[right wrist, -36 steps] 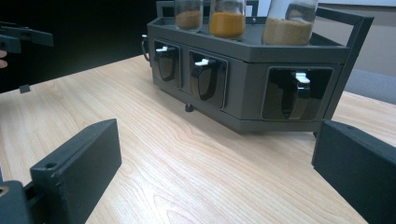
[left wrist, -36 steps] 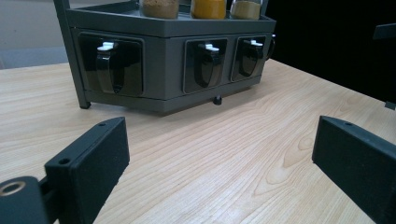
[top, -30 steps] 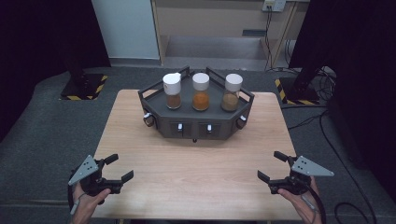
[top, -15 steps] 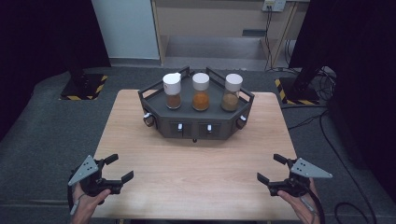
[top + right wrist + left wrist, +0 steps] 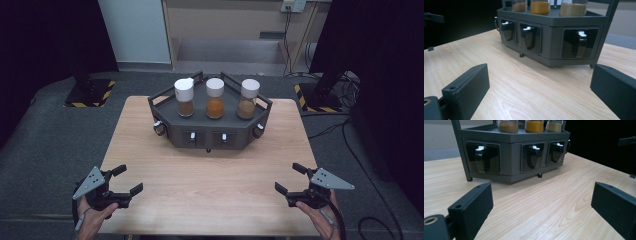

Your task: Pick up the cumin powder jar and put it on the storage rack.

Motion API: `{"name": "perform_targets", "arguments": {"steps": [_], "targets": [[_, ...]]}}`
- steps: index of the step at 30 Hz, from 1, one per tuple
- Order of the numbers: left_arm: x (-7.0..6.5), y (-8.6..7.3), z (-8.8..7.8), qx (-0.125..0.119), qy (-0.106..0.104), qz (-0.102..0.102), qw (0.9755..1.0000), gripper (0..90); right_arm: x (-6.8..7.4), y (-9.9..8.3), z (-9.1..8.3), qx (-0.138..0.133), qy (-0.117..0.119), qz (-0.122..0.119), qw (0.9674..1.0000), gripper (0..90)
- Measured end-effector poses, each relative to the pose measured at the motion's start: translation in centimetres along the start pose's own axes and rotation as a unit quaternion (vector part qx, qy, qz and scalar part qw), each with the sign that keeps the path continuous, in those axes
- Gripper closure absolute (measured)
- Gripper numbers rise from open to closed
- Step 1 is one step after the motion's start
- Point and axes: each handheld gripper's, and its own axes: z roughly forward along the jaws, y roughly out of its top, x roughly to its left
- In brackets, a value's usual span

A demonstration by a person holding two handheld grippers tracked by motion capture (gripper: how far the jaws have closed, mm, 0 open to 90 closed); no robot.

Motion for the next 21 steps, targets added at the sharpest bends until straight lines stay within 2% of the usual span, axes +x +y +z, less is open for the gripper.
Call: {"name": "perform_targets", "arguments": {"steps": [9, 15, 21], "targets": [[-0.10, -0.29, -0.26, -0.013, 0.013, -0.003, 0.9998, 2.7, 0.06, -0.38, 0.05, -0.004, -0.016, -0.005, 0.9999, 2.7], [0.10, -0.76, -0.47, -0.031, 0.020, -0.016, 0.9992, 2.7, 0.00, -0.76, -0.26, -0.011, -0.031, 0.004, 0.9994, 2.5], [-0.08, -0.86, -0.51, -0.034, 0.032, -0.012, 0.9988, 2.7, 0.03, -0.99, -0.51, -0.015, -0.045, 0.009, 0.9988, 2.3]]}}
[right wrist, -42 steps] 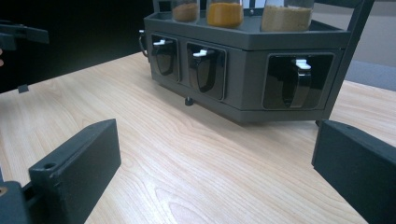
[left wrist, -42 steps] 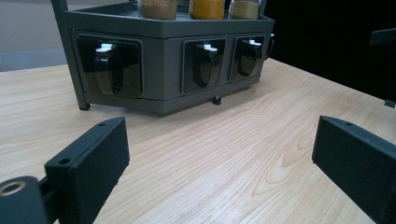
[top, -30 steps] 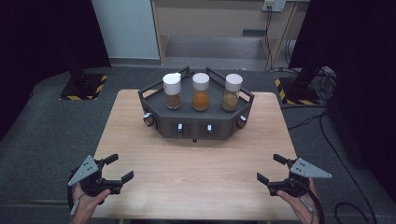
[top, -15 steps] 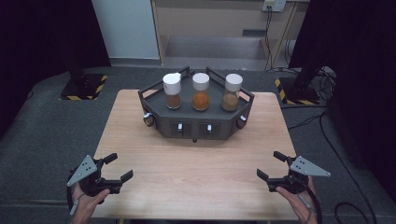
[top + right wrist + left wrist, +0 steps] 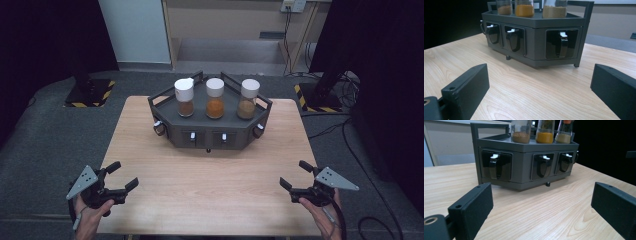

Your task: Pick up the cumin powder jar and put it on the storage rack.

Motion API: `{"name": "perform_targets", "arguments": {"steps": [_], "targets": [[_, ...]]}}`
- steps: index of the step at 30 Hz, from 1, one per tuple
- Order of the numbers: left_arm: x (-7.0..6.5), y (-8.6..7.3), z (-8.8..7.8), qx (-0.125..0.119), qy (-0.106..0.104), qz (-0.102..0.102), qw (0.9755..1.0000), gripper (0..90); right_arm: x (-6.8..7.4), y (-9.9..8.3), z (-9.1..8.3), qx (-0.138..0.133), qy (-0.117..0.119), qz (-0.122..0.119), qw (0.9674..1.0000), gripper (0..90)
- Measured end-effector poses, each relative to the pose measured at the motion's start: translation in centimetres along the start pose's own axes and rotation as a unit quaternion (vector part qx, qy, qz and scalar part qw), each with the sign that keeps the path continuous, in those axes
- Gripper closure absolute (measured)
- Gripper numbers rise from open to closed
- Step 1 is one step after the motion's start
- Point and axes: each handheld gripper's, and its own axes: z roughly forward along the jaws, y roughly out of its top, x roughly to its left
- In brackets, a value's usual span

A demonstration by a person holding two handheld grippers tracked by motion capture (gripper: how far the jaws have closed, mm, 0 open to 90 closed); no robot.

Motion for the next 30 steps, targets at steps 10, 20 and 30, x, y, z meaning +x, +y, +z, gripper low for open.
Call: {"name": "perform_targets", "arguments": {"steps": [10, 20, 30], "targets": [[-0.25, 0.03, 0.11, 0.001, 0.012, 0.011, 0.9999, 2.7, -0.04, -0.32, -0.26, -0.010, -0.012, 0.009, 0.9998, 2.0], [0.05, -0.23, -0.02, -0.007, 0.012, -0.003, 0.9999, 2.7, -0.13, -0.61, -0.35, -0.017, -0.010, 0.020, 0.9996, 1.9], [0.27, -0.31, -0.12, -0.010, 0.008, -0.011, 0.9999, 2.7, -0.07, -0.49, -0.36, -0.013, -0.009, 0.022, 0.9996, 1.8]]}}
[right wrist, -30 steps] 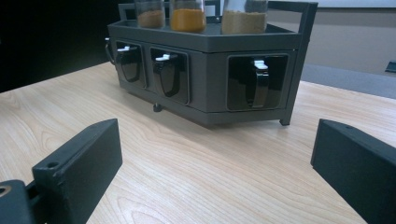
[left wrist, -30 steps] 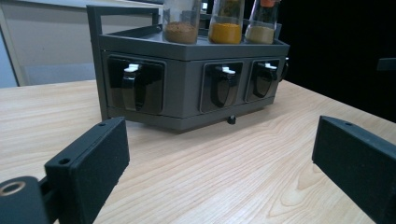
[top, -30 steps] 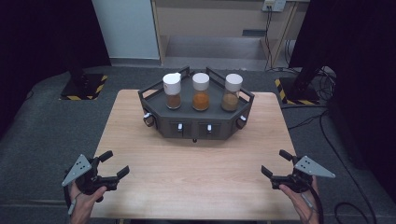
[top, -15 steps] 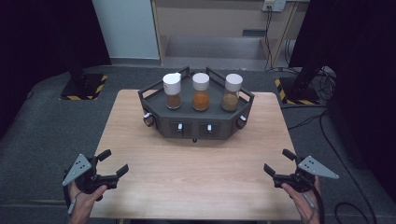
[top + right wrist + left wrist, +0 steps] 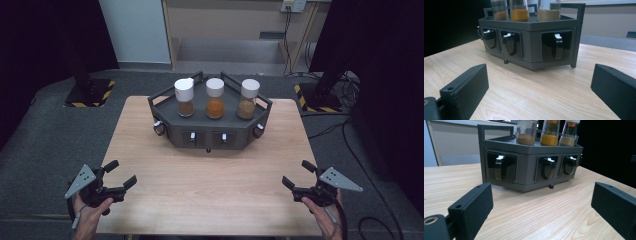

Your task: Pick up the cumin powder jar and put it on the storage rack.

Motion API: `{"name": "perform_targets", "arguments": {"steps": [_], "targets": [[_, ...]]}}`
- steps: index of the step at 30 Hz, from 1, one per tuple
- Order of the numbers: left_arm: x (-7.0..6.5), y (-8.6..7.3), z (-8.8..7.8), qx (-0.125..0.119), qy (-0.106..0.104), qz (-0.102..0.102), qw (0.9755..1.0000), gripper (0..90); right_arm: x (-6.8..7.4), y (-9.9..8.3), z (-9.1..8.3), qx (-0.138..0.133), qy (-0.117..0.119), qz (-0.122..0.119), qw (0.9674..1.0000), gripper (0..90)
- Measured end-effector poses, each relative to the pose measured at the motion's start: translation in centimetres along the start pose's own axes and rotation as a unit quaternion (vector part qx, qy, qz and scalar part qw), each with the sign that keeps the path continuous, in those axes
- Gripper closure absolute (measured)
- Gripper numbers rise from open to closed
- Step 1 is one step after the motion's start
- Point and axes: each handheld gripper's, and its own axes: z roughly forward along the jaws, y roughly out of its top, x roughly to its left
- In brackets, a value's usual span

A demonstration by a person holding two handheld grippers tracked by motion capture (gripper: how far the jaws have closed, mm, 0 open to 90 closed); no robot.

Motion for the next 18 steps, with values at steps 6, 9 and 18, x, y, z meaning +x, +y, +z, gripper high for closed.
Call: {"name": "perform_targets", "arguments": {"steps": [6, 9, 18], "targets": [[-0.15, 0.25, -0.04, 0.007, -0.003, 0.007, 0.9999, 2.6, 0.20, 0.15, -0.15, 0.003, -0.006, -0.003, 1.0000, 1.9], [-0.17, 0.32, 0.10, 0.012, -0.004, 0.008, 0.9999, 2.4, 0.23, 0.17, -0.15, 0.003, -0.005, -0.003, 1.0000, 1.8], [0.00, 0.37, 0.31, 0.017, -0.015, 0.010, 0.9997, 2.4, -0.05, 0.01, -0.22, -0.003, 0.005, 0.001, 1.0000, 1.7]]}}
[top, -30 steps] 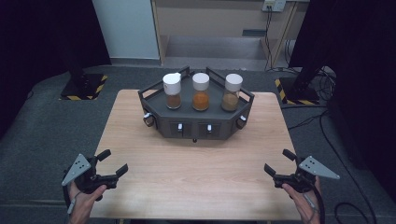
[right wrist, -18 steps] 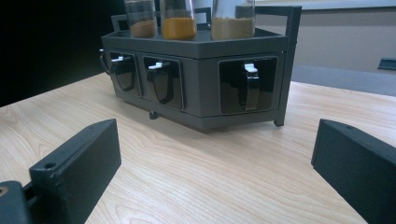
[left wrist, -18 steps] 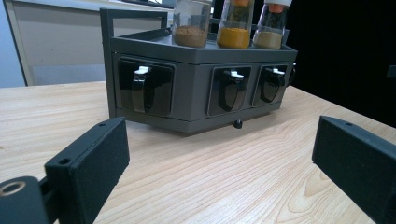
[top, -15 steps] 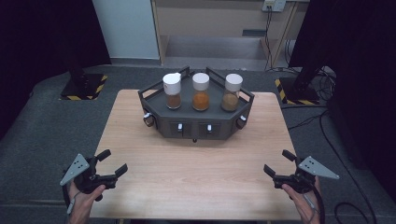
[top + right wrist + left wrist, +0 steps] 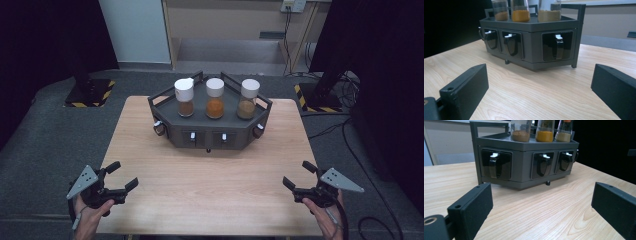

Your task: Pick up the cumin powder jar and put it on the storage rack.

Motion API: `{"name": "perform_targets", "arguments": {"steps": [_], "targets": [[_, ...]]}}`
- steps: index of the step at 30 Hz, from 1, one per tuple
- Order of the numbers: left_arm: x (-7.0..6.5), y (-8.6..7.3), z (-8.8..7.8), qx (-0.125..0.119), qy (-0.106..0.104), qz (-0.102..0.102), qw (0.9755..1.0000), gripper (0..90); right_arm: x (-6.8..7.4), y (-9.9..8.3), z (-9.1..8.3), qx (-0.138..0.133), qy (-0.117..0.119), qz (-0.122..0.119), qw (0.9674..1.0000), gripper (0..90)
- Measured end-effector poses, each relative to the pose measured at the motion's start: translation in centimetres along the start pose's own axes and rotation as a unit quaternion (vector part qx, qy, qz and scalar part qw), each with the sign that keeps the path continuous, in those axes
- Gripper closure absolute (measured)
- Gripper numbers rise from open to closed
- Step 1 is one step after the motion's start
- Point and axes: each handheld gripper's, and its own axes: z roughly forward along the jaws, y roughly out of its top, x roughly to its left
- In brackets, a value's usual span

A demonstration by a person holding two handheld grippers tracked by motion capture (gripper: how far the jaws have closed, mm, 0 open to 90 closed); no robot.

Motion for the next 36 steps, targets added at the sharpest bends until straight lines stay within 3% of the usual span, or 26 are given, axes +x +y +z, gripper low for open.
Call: {"name": "perform_targets", "arguments": {"steps": [36], "targets": [[0.11, 0.15, 0.07, 0.003, -0.014, 0.001, 0.9999, 2.3, 0.10, 0.19, 0.20, 0.007, 0.009, -0.008, 0.9999, 1.8]]}}
